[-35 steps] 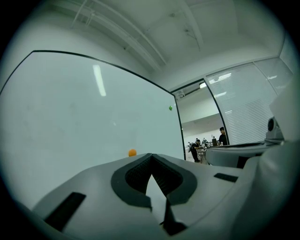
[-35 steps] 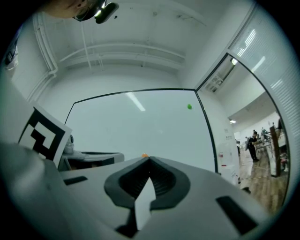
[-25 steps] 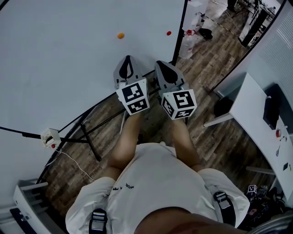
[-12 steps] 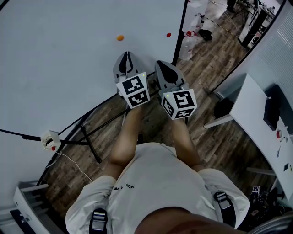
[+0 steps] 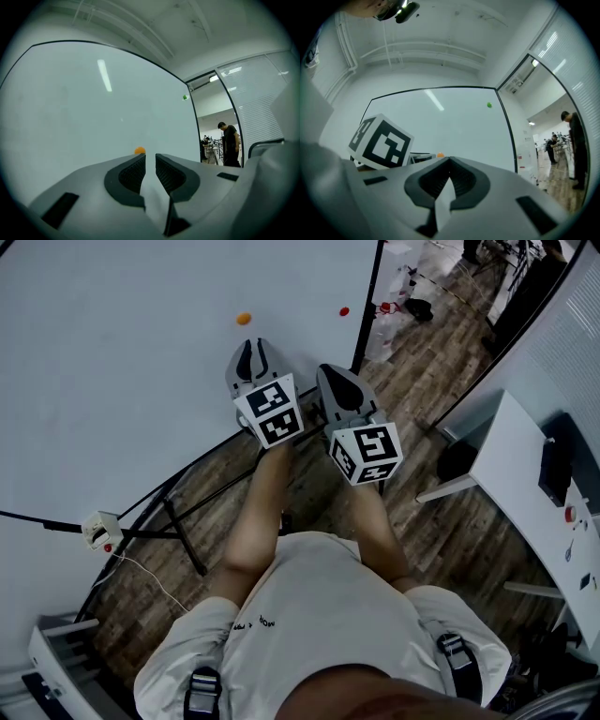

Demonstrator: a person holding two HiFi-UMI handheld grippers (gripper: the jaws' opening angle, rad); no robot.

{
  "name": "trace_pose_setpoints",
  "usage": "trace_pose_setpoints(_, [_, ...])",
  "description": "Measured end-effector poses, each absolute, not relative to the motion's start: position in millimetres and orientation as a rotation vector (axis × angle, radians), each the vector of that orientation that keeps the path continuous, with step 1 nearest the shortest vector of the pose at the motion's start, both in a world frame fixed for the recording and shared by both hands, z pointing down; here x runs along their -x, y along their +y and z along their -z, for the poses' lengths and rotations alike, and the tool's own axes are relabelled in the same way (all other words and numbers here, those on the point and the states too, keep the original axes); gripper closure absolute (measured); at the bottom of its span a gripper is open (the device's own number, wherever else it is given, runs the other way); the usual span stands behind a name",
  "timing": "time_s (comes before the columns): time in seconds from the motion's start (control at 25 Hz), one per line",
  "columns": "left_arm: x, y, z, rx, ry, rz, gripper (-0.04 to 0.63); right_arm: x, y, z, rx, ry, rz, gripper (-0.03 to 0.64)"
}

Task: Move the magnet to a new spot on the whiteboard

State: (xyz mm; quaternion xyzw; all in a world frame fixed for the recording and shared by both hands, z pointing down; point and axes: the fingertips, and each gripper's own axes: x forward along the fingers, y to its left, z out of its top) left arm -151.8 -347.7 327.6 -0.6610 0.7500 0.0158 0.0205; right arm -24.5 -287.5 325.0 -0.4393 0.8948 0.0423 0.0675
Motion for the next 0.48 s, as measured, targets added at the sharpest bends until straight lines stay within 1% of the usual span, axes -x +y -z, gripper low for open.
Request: trace_pose_setpoints(0.48, [162.0,-368.5,-324.9,1.995,2.376,-0.055,0.514,22.5,-294.0,-326.4,1.336,2.695,-0.136,0.603])
